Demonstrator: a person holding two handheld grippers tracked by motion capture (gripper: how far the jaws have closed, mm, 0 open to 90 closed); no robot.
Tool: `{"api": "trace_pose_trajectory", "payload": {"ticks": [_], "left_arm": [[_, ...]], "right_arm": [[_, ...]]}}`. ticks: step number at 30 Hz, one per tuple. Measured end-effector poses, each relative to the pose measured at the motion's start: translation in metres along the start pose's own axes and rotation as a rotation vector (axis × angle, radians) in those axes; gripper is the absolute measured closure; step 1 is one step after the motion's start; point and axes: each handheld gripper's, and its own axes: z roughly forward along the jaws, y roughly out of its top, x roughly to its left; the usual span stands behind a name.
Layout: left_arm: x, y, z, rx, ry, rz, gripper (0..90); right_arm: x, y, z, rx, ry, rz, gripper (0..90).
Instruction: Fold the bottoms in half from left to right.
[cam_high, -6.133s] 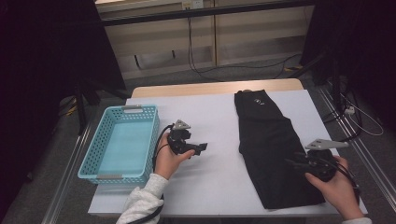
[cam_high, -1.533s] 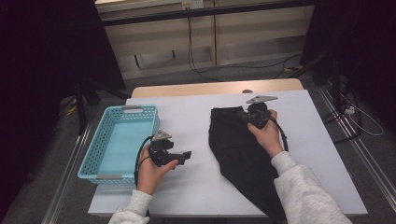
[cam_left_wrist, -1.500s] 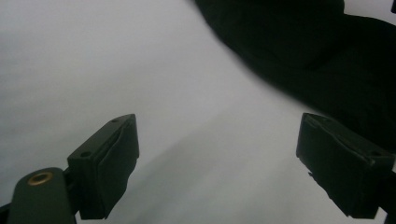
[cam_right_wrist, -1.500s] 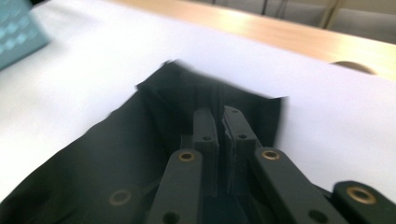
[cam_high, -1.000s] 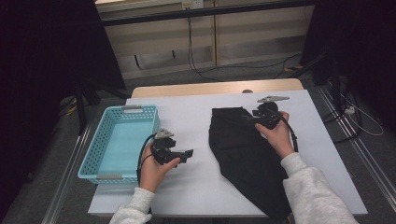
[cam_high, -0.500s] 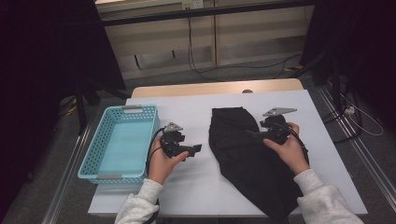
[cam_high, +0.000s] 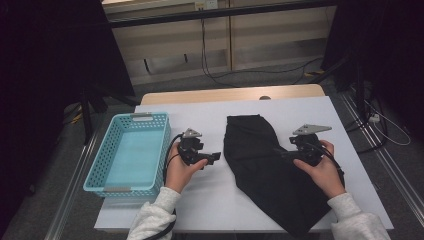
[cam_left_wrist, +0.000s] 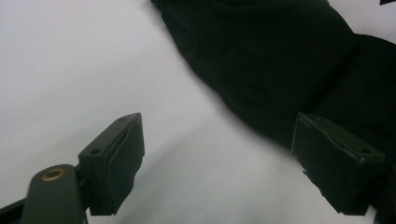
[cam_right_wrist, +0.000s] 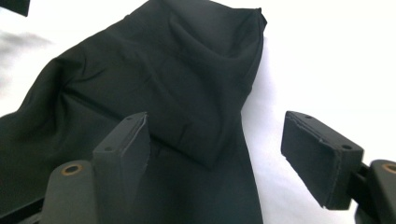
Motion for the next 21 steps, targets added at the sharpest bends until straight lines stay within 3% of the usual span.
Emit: {"api": "trace_pose_trajectory", "payload": {"ticks": [8,21], "left_arm": [[0.000,0.009,0.016,-0.006,-0.003,0.006,22.4],[0.000,0.026,0.050,0.016,0.027,0.052,30.7]], "right_arm": [[-0.002,-0.015,-0.015,0.006,-0.024,0.005,23.0],[-0.007,-0.041,-0.043,0.019,-0.079,0.025,22.4]]}}
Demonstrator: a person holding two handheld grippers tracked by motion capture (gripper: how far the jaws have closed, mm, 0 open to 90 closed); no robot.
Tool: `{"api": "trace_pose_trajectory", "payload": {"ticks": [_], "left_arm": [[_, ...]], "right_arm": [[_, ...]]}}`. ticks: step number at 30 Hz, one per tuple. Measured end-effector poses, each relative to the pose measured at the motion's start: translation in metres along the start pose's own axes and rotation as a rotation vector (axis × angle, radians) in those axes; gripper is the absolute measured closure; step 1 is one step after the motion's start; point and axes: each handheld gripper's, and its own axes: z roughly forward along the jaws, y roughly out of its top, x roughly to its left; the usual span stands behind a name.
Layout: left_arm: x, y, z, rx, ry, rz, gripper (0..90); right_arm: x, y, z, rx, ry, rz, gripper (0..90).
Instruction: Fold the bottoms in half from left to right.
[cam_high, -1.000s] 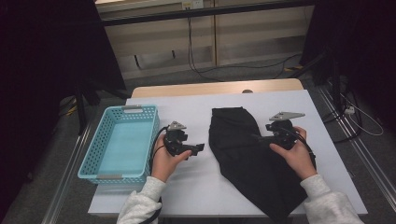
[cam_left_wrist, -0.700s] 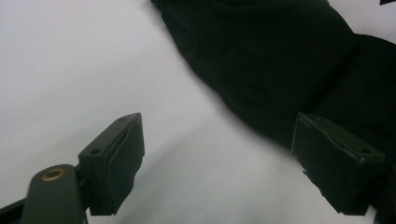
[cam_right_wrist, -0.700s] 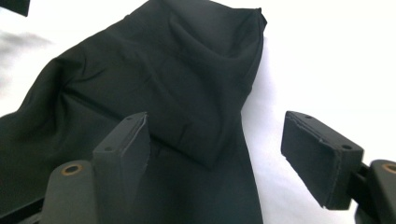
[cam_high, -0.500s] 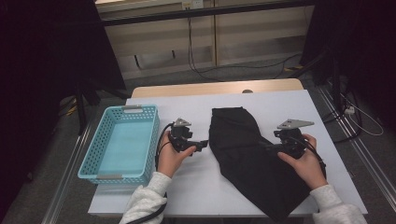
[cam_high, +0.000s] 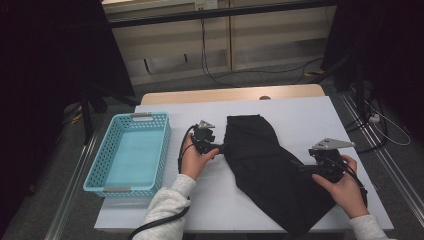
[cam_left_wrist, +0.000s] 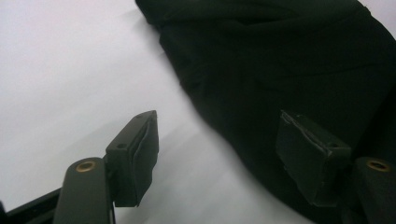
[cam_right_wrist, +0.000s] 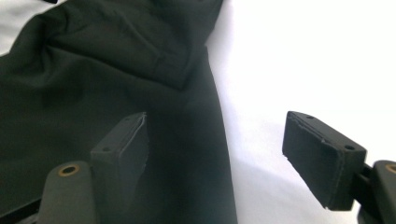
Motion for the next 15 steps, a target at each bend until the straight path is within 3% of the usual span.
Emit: {"api": "trace_pose_trajectory", "payload": {"ticks": [4,8,11,13,15], "left_arm": [[-0.004,0.004,0.008,0.006,0.020,0.003,32.1],[-0.007,0.007,0.013,0.007,0.056,0.038,31.7],[-0.009,0.005,0.020,0.028,0.021,0.017,33.6],[-0.010,0.004,0.022,0.036,0.028,0.029,36.7],[-0.011,0.005,0.021,0.049,0.019,0.030,44.6]], "right_arm": [[-0.002,-0.005,-0.006,-0.003,-0.010,0.005,22.1],[-0.003,-0.008,-0.010,-0.005,-0.019,0.014,22.0],[-0.004,-0.009,-0.012,-0.001,-0.025,0.014,21.9],[-0.004,-0.010,-0.012,0.001,-0.028,0.009,21.9],[-0.003,-0.009,-0.012,-0.002,-0.025,0.010,21.9]]}}
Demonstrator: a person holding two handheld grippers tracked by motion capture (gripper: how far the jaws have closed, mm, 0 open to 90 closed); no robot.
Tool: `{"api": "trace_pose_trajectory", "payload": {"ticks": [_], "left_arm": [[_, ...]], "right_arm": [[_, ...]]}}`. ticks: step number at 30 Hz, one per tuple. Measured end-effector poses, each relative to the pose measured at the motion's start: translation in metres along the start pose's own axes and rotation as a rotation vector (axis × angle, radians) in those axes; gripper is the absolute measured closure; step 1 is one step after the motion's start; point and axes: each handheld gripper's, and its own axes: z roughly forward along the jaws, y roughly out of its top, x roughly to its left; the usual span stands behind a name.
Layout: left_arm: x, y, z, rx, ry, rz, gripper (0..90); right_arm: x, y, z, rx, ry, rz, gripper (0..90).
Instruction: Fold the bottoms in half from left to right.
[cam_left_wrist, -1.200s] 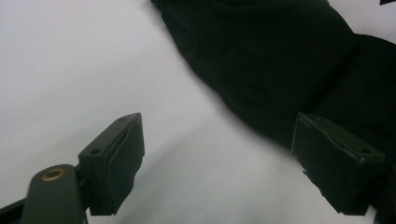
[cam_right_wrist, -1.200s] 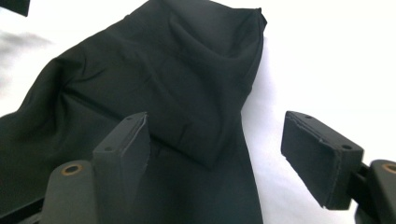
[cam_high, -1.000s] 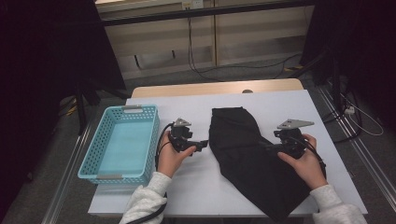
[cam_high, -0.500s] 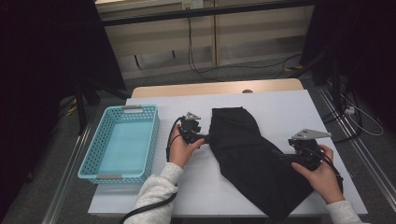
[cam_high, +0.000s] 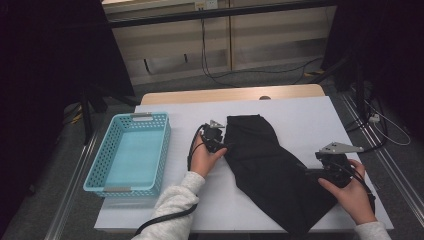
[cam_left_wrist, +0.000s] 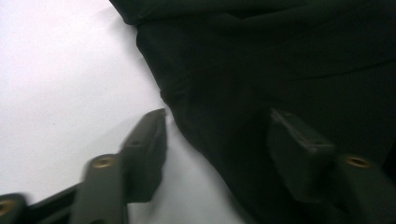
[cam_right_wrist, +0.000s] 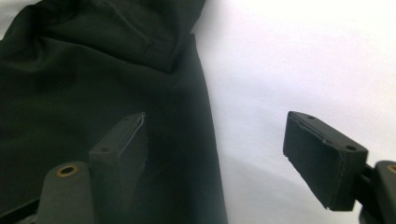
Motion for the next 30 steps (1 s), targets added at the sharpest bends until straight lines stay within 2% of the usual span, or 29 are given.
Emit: {"api": "trace_pose_trajectory", "payload": {"ticks": [3,7,8,13,15,18,21,25,30], "left_arm": [[0.000,0.000,-0.001,0.008,0.004,-0.003,57.6],[0.000,0.001,-0.001,0.021,-0.065,-0.083,78.0],[0.000,0.001,0.000,0.020,-0.068,-0.094,82.4],[0.002,0.003,-0.006,0.019,-0.061,-0.122,85.4],[0.006,0.002,-0.012,0.013,-0.050,-0.126,85.5],[0.015,-0.001,-0.020,-0.004,-0.036,-0.156,85.5],[0.023,-0.005,-0.027,0.000,-0.025,-0.168,85.5],[0.028,-0.008,-0.032,-0.003,-0.004,-0.187,85.5],[0.029,-0.010,-0.035,-0.002,0.014,-0.191,85.4]], "right_arm": [[0.001,0.000,0.001,-0.002,0.005,0.001,21.8],[0.003,0.000,0.003,0.010,0.003,-0.009,21.8],[0.003,0.000,0.003,0.014,0.001,-0.011,21.8],[0.003,0.000,0.003,0.011,0.005,-0.012,21.7],[0.003,0.000,0.003,0.012,0.005,-0.010,21.7],[0.001,-0.002,0.002,0.021,0.001,-0.010,21.8],[0.000,-0.005,0.003,0.044,0.002,0.002,22.7],[-0.002,-0.013,0.004,0.103,-0.017,-0.004,27.3],[-0.001,-0.018,0.006,0.143,0.039,0.030,39.1]]}}
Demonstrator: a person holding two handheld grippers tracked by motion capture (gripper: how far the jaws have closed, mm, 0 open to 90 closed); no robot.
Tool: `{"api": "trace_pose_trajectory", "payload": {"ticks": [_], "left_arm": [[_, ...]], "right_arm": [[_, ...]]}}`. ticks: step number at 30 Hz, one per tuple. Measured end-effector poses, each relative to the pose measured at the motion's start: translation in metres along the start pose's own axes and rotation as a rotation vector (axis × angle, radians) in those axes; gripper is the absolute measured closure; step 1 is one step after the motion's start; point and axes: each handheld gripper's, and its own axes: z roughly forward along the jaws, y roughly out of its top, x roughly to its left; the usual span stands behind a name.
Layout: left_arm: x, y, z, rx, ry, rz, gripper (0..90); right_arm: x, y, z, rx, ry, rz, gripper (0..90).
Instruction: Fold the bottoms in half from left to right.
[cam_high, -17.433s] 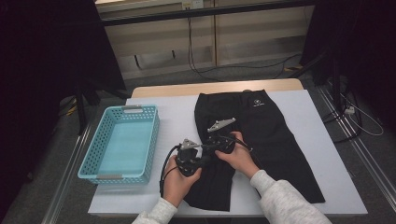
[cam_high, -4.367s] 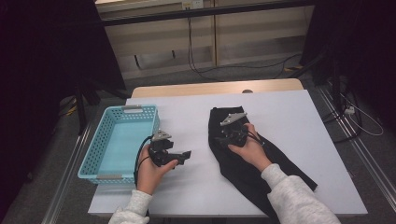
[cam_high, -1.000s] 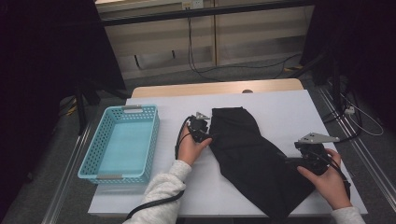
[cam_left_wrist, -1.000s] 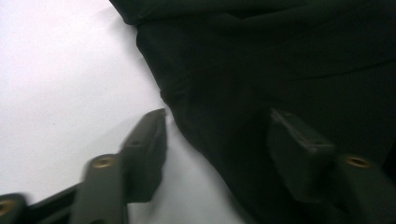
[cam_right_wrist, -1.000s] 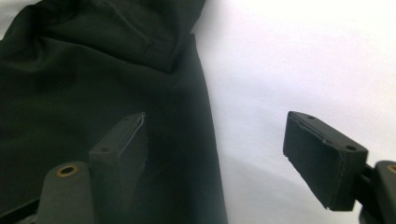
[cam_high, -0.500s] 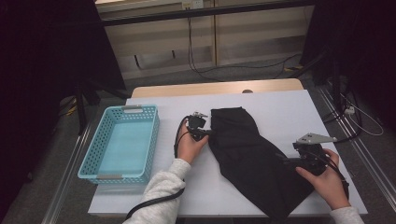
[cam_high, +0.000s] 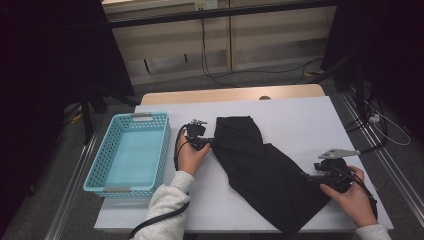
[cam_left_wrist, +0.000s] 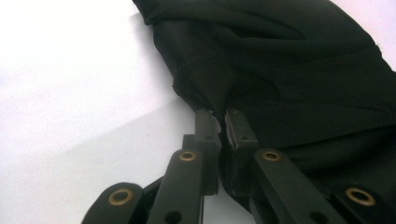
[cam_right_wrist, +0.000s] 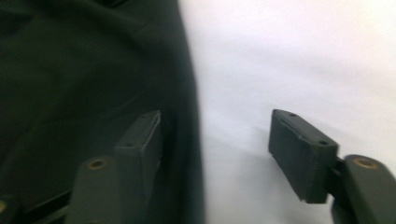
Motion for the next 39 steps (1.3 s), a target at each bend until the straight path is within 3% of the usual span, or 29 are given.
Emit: {"api": "trace_pose_trajectory", "payload": {"ticks": [12,13,14,15,20,25,30,36,39], "left_arm": [[0.000,0.000,-0.005,0.017,0.024,0.009,85.3],[0.000,-0.001,-0.005,0.018,0.026,0.009,85.2],[0.000,-0.001,-0.005,0.018,0.025,0.009,85.2],[0.000,-0.001,-0.005,0.020,0.022,0.007,85.1],[0.000,-0.001,-0.005,0.007,0.024,0.025,81.1],[0.007,0.001,-0.001,-0.043,0.037,0.002,54.4],[0.007,0.007,0.009,-0.056,0.041,0.003,42.0],[0.014,0.011,0.026,-0.043,0.047,-0.019,41.8],[0.014,0.012,0.029,-0.045,0.025,-0.004,48.0]], "right_arm": [[0.011,0.000,0.001,0.007,0.048,0.015,69.3],[0.011,0.000,0.001,0.010,0.081,0.032,82.9],[0.011,0.000,0.002,0.013,0.112,0.038,86.8],[0.012,-0.001,0.002,0.012,0.133,0.044,86.9],[0.008,0.000,-0.001,0.030,0.143,0.032,88.0],[-0.005,-0.002,-0.008,0.051,0.120,0.057,88.0],[-0.015,-0.003,-0.016,0.089,0.062,0.054,88.0],[-0.021,-0.006,-0.018,0.083,0.067,0.061,87.9],[-0.019,-0.005,-0.017,0.083,0.066,0.047,87.9]]}}
